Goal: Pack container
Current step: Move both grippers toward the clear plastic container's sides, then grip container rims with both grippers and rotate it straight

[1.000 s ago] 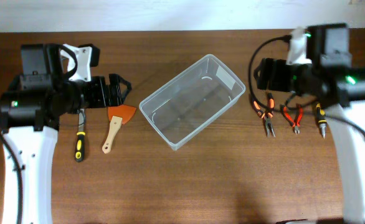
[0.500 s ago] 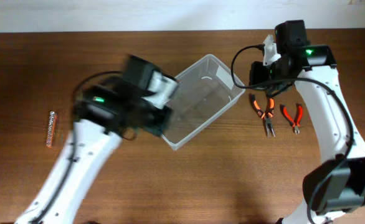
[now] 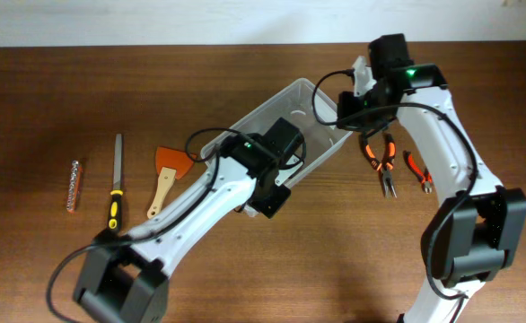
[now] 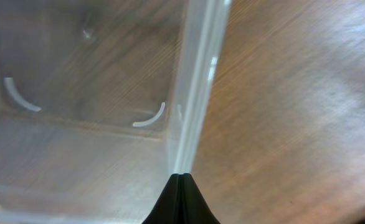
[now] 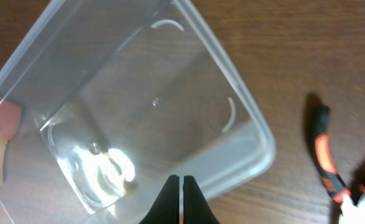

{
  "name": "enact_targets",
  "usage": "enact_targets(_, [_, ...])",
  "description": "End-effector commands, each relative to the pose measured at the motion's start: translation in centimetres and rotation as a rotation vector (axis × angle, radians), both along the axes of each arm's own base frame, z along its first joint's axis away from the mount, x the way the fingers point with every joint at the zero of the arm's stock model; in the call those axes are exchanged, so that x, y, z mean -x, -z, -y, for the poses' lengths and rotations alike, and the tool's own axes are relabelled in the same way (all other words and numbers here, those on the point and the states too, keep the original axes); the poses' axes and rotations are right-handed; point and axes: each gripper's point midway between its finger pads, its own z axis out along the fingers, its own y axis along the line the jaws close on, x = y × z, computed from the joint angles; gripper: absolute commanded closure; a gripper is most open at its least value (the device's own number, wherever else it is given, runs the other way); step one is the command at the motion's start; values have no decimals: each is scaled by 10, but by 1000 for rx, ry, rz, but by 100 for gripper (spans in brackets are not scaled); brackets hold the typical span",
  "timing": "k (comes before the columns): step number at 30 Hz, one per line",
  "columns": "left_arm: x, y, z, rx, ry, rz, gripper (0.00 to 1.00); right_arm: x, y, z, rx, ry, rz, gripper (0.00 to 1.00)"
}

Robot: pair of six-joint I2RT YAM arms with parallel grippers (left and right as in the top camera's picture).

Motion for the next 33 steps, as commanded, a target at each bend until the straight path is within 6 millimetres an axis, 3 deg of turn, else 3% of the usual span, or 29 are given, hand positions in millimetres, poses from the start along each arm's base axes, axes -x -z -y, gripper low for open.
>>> enact_targets(1, [-3, 16, -2, -42, 16, -9, 98, -6, 3, -11, -14, -29, 12, 96])
enact_targets(5, [-3, 31, 2, -47, 18, -42, 98, -8, 12, -9, 4, -23, 3, 96])
enact_targets(13, [3, 28, 2, -34, 20, -67, 98, -3, 36, -4, 38, -22, -66, 96])
enact_targets(24, [-28, -28, 4, -3, 0, 142, 98, -3, 36, -3, 38, -21, -66, 96])
enact_targets(33, [-20, -44, 0, 8, -9, 145, 98, -3, 36, -3, 38, -21, -68, 96])
